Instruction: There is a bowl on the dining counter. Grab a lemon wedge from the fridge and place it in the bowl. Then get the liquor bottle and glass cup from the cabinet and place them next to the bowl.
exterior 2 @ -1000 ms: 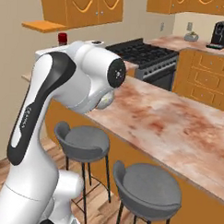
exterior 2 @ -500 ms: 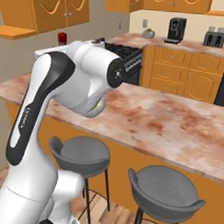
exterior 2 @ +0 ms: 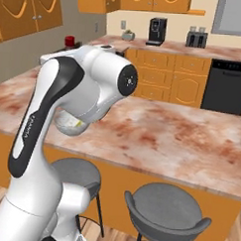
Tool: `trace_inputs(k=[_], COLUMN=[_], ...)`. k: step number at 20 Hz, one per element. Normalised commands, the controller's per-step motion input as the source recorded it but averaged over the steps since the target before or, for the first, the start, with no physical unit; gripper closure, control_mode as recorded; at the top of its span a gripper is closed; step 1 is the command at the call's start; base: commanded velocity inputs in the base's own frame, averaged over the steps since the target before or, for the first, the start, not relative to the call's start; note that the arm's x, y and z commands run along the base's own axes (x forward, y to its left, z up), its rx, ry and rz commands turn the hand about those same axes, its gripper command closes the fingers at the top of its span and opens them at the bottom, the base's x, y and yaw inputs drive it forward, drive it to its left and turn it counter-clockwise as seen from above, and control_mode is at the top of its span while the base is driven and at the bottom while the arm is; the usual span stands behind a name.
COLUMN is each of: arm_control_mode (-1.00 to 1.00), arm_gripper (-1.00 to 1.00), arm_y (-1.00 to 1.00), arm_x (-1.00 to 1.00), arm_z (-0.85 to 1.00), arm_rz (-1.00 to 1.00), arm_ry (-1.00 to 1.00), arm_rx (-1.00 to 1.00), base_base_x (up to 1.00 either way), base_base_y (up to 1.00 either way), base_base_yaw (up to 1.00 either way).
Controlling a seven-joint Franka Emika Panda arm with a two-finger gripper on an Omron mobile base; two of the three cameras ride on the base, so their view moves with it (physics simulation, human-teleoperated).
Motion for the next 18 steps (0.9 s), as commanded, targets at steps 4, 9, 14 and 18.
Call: trace_inputs(k=[4, 9, 14, 18], arm_control_mode=[-1.00, -1.00, -1.00, -1.00], arm_gripper=[1.00, 1.00, 1.00, 1.00], arm_y=[0.00, 0.10, 0.21, 0.15], arm_x=[0.24, 0.99, 0.81, 0.63], arm_z=[-0.09, -0.64, -0.85, -0.90], arm_rz=[-0.02, -0.02, 0.00, 0.00], arm_ry=[0.00, 0.00, -0.01, -0.03], arm_rx=[0.00, -0.03, -0.05, -0.01], base_base_x=[0.72, 0.00, 0.00, 0.00], base_base_y=[0.00, 0.00, 0.00, 0.00], base_base_yaw=[-0.13, 0.00, 0.00, 0.00])
